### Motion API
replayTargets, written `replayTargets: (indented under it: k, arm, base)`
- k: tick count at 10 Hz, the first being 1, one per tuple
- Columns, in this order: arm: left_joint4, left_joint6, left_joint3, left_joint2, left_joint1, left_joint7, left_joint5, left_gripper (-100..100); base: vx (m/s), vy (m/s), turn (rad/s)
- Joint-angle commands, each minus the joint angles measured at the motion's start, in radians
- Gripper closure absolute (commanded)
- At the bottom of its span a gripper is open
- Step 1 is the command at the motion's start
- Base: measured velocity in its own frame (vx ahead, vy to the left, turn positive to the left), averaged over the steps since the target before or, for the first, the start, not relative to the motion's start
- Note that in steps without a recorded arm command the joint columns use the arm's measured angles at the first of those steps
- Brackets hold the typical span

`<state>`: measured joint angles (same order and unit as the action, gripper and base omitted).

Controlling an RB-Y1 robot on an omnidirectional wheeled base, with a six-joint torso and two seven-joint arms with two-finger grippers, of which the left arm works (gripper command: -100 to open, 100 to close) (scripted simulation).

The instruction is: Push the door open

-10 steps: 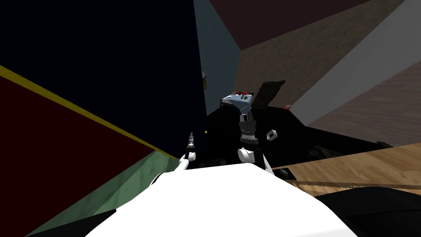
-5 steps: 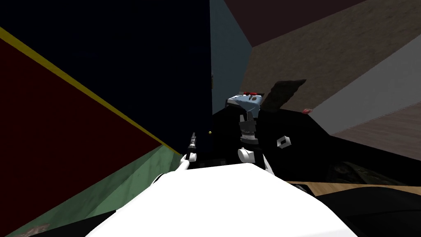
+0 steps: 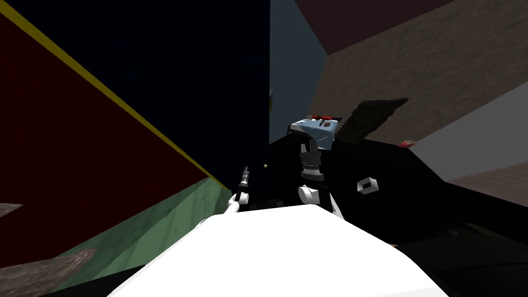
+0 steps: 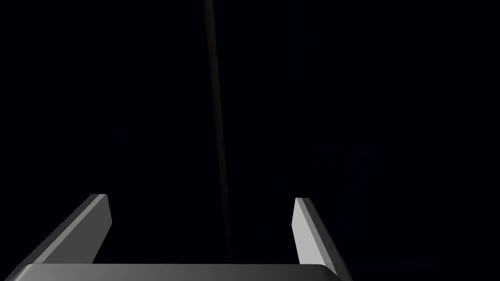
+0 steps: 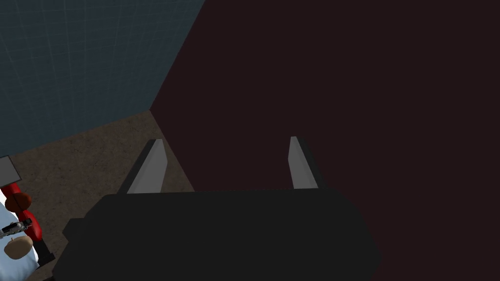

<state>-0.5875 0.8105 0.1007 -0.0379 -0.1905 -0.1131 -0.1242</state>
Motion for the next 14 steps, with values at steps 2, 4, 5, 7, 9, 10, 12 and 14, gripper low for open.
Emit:
replayTargets:
  k: [2, 4, 5, 7, 9, 10, 12, 14]
  arm:
    - [-0.007, -0.001, 0.049, 0.030, 0.008, 0.014, 0.003, -100]
    - [0.007, -0.005, 0.064, 0.043, 0.013, 0.018, 0.004, -100]
    - [0.015, -0.005, 0.064, 0.043, 0.013, 0.018, 0.004, -100]
    - [-0.014, -0.005, 0.064, 0.043, 0.013, 0.018, 0.004, -100]
    - [-0.022, -0.009, 0.085, 0.062, 0.019, 0.024, 0.006, -100]
    - [-0.024, -0.010, 0.090, 0.068, 0.021, 0.025, 0.006, -100]
    - [-0.027, -0.011, 0.096, 0.075, 0.023, 0.027, 0.007, -100]
    - [-0.028, -0.012, 0.099, 0.079, 0.024, 0.027, 0.007, -100]
  base:
    - [-0.063, -0.095, 0.213]
    - [-0.093, -0.138, 0.118]
    - [-0.029, -0.077, -0.033]
    - [0.007, -0.001, -0.003]
    - [-0.082, -0.120, 0.093]
    - [-0.117, -0.138, 0.047]
    - [-0.099, -0.136, 0.029]
    - [-0.118, -0.151, 0.001]
